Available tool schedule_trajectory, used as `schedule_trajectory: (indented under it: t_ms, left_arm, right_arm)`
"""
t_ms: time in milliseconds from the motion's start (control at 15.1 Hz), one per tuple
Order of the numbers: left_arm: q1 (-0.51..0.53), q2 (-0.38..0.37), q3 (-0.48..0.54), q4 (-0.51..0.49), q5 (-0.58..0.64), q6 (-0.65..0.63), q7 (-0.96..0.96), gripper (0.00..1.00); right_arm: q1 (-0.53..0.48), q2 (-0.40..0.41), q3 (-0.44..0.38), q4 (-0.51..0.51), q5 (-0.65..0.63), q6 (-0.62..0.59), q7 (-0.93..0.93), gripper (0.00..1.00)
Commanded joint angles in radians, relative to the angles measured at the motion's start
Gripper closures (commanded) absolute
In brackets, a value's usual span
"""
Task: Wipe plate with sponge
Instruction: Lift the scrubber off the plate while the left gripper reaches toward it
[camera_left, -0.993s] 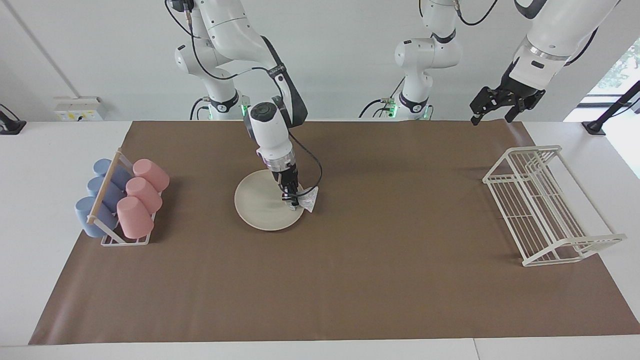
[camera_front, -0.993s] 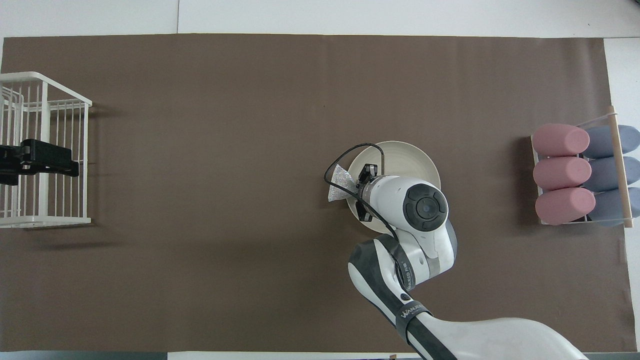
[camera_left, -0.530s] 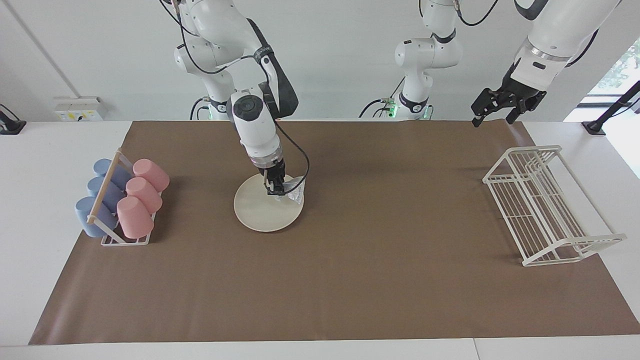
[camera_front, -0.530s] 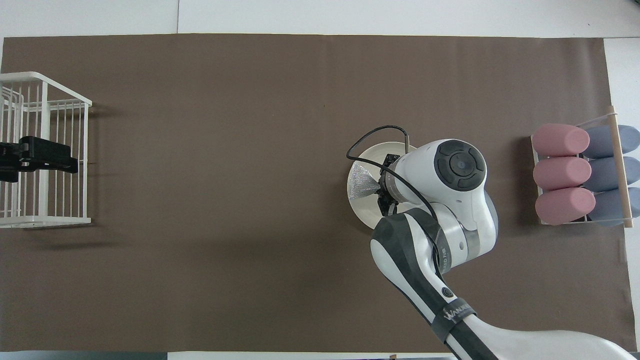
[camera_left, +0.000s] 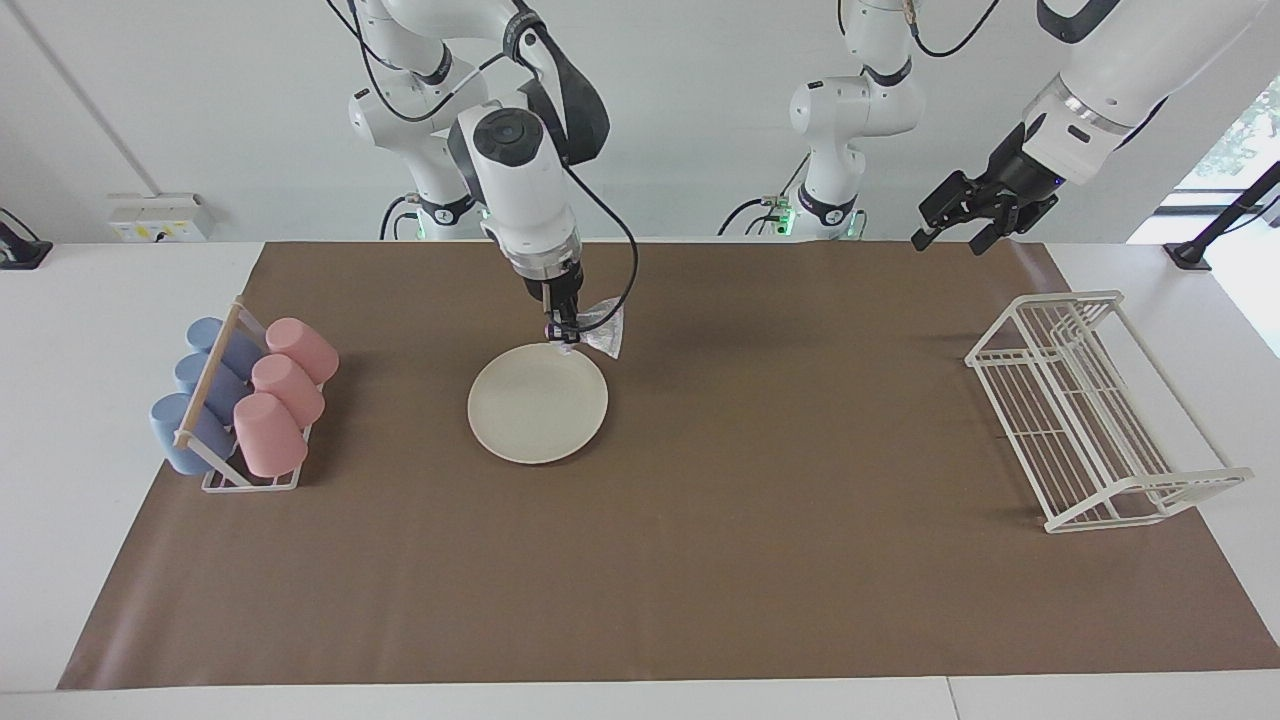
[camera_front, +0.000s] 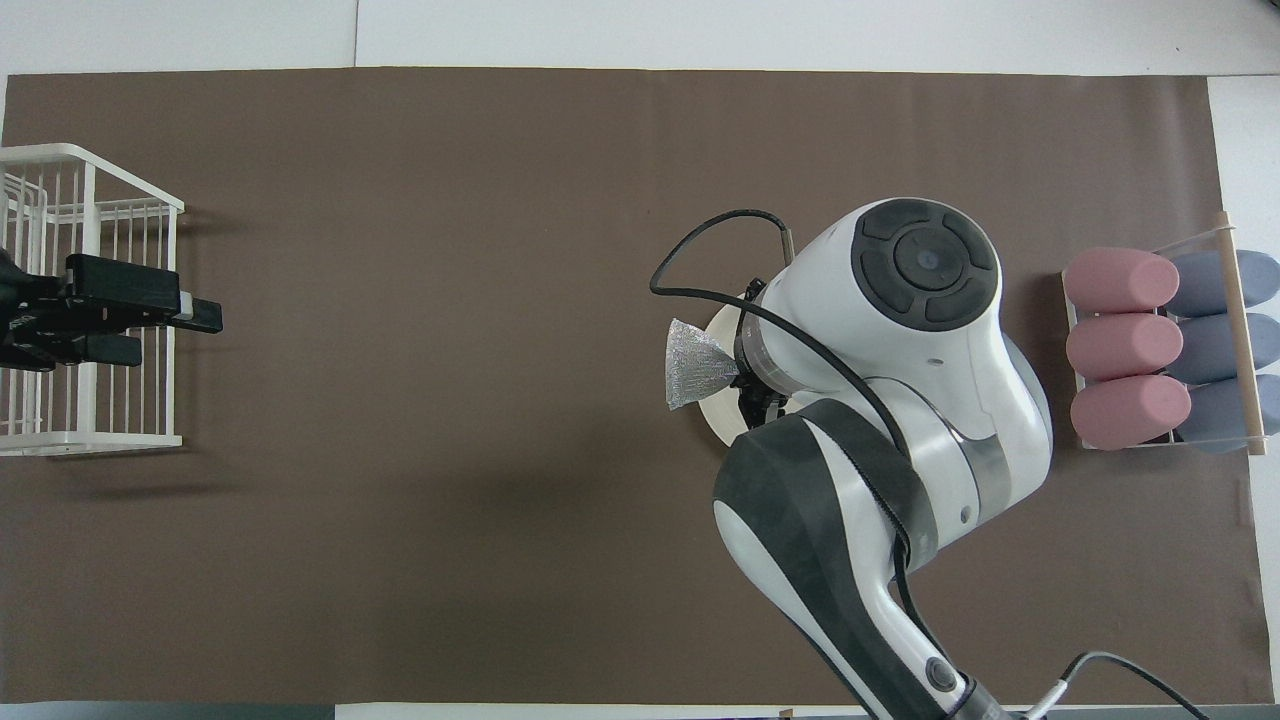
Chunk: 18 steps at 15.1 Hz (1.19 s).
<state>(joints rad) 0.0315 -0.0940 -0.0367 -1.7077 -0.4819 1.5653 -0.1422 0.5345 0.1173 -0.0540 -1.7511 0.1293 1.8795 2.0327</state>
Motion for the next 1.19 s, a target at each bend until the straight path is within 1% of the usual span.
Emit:
schedule_trajectory:
  t_ms: [0, 132, 331, 463, 530, 662, 794, 861, 927, 993, 1125]
  left_arm:
    - [0.016, -0.039, -0.008, -0.122, -0.145, 0.080, 0.019, 0.00]
    - [0.016, -0.043, -0.008, -0.158, -0.232, 0.085, 0.042, 0.00]
    - [0.008, -0.027, -0.008, -0.213, -0.375, 0.093, 0.110, 0.00]
    - [-0.002, -0.014, -0.009, -0.263, -0.473, 0.098, 0.177, 0.00]
    - [-0.002, -0.001, -0.009, -0.274, -0.521, 0.095, 0.205, 0.00]
    - [-0.013, 0.048, -0.014, -0.276, -0.558, 0.088, 0.251, 0.00]
    - [-0.048, 0.088, -0.014, -0.292, -0.637, 0.087, 0.324, 0.00]
    - [-0.082, 0.097, -0.014, -0.309, -0.688, 0.096, 0.390, 0.00]
    - [-0.108, 0.123, -0.014, -0.310, -0.725, 0.099, 0.435, 0.00]
    - [-0.125, 0.132, -0.014, -0.317, -0.744, 0.102, 0.473, 0.00]
    - [-0.146, 0.152, -0.014, -0.329, -0.828, 0.113, 0.513, 0.00]
  right_arm:
    - [-0.001, 0.033, 0.006, 0.070, -0.023, -0.036, 0.017, 1.00]
    - [0.024, 0.021, 0.011, 0.079, -0.030, -0.042, 0.021, 1.00]
    - [0.051, 0.021, 0.011, 0.142, -0.030, -0.051, 0.030, 1.00]
    - [0.041, 0.016, 0.008, 0.127, -0.034, -0.049, 0.030, 1.00]
    - [0.038, 0.016, 0.005, 0.125, -0.034, -0.060, 0.035, 1.00]
    - [0.047, 0.016, 0.005, 0.127, -0.042, -0.066, 0.072, 1.00]
    - [0.051, 0.012, 0.010, 0.122, -0.056, -0.056, 0.081, 1.00]
    - [0.051, 0.012, 0.010, 0.120, -0.054, -0.039, 0.081, 1.00]
    - [0.051, 0.012, 0.010, 0.114, -0.056, -0.027, 0.084, 1.00]
    - [0.053, 0.012, 0.010, 0.105, -0.056, -0.008, 0.089, 1.00]
    - [0.056, 0.021, 0.010, 0.099, -0.060, 0.019, 0.119, 1.00]
